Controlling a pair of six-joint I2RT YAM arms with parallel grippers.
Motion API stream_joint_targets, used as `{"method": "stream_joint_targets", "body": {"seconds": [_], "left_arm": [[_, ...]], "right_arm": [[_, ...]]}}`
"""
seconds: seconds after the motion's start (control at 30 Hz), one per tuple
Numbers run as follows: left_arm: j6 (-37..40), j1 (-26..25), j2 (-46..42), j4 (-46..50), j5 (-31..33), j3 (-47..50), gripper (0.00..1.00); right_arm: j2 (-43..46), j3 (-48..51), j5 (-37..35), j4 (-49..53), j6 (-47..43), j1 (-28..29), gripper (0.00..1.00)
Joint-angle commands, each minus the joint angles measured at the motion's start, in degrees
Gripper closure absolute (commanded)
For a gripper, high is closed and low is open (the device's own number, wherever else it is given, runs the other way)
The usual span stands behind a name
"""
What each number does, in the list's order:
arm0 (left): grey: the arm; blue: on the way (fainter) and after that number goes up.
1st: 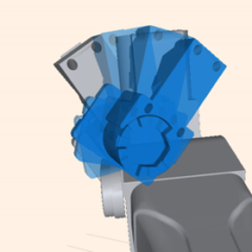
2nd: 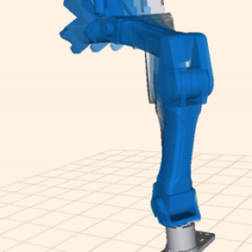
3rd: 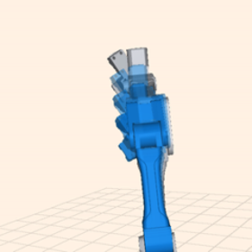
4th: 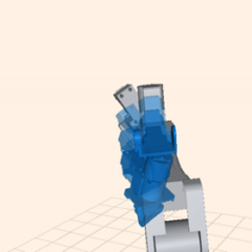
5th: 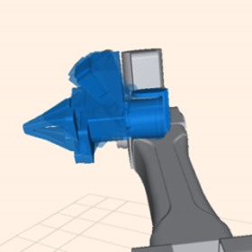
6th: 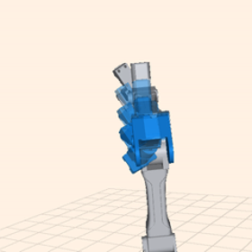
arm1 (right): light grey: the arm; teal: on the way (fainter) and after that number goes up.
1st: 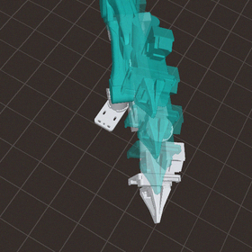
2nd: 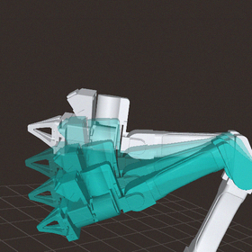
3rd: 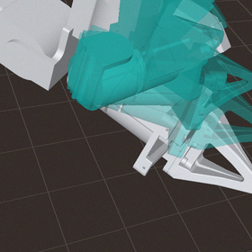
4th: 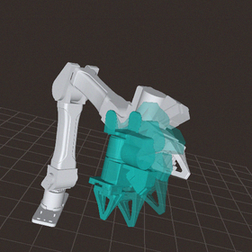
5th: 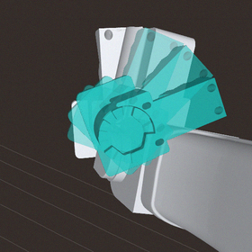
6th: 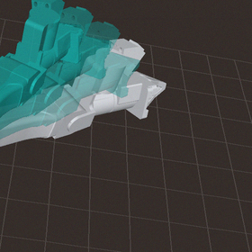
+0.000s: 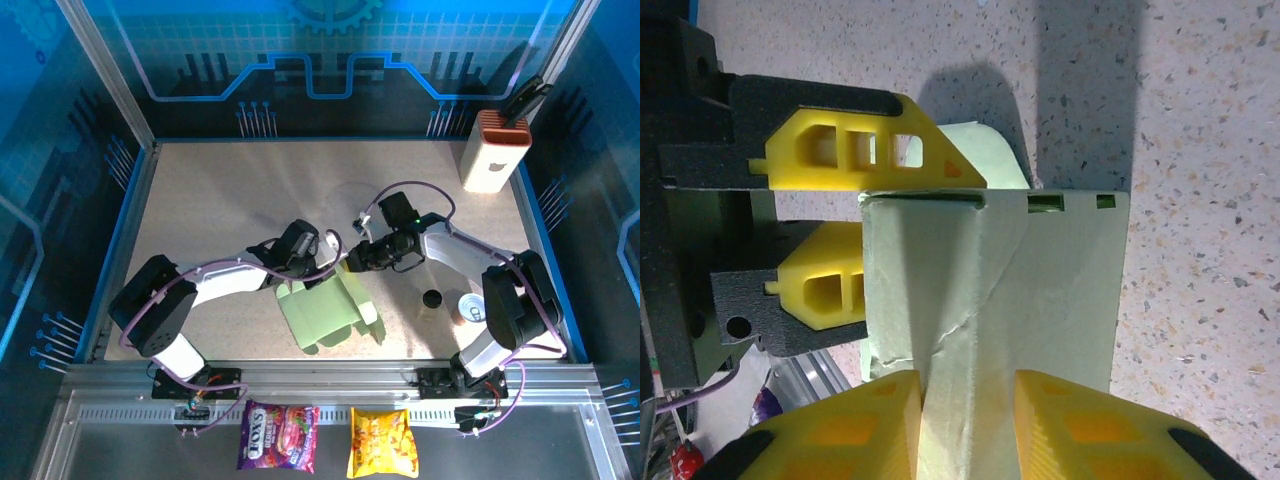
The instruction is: Fold the paper box
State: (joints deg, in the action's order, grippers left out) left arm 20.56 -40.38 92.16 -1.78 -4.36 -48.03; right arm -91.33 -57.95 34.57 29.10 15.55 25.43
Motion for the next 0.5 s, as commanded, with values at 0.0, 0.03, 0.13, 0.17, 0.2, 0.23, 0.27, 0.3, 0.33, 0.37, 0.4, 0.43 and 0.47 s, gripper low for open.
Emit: {"method": "stream_joint_targets", "body": {"seconds": [0.0,0.03,0.13,0.17,0.2,0.23,0.27,0.3,0.33,0.37,0.4,0.43,0.47], "left_arm": [[-7.97,-0.92,-1.05,-5.00,1.43,3.36,0.75],[-8.87,-1.09,-1.04,-7.65,1.63,4.80,0.74],[-10.18,-1.15,-0.67,-17.30,2.25,9.85,0.71],[-10.27,-1.09,-0.39,-20.45,2.57,11.29,0.71],[-10.11,-1.08,0.11,-23.37,2.70,12.57,0.71],[-9.73,-1.10,0.62,-26.08,2.42,13.54,0.70],[-9.38,-1.08,1.10,-28.25,1.83,14.18,0.70],[-8.95,-1.10,1.73,-30.47,1.19,14.78,0.69],[-8.74,-1.09,2.46,-32.99,0.64,15.41,0.68],[-8.53,-1.10,3.12,-35.04,0.37,15.88,0.67],[-8.47,-1.10,3.84,-37.16,0.30,16.25,0.67],[-8.36,-1.01,4.70,-38.97,0.45,16.42,0.67],[-8.41,-1.02,5.61,-40.36,0.44,16.49,0.67]], "right_arm": [[-1.11,-0.05,0.16,2.10,-1.37,0.17,0.70],[-1.20,-0.13,0.22,2.15,-1.31,0.15,0.70],[-1.19,-0.24,-0.03,2.11,-1.14,0.27,0.70],[-1.21,-0.27,-0.11,2.12,-1.14,0.32,0.70],[-1.17,-0.35,-0.18,2.06,-1.15,0.33,0.70],[-1.13,-0.43,-0.16,2.17,-1.18,0.32,0.70],[-1.11,-0.56,-0.15,2.20,-1.15,0.32,0.70],[-1.15,-0.65,-0.20,2.19,-1.18,0.32,0.70],[-1.26,-0.69,-0.23,2.22,-1.14,0.32,0.70],[-1.37,-0.82,-0.19,2.30,-1.16,0.32,0.70],[-1.38,-0.88,-0.16,2.28,-1.13,0.32,0.70],[-1.31,-0.96,-0.20,2.19,-1.05,0.34,0.70],[-1.50,-0.94,-0.20,2.19,-1.01,0.41,0.70]]}}
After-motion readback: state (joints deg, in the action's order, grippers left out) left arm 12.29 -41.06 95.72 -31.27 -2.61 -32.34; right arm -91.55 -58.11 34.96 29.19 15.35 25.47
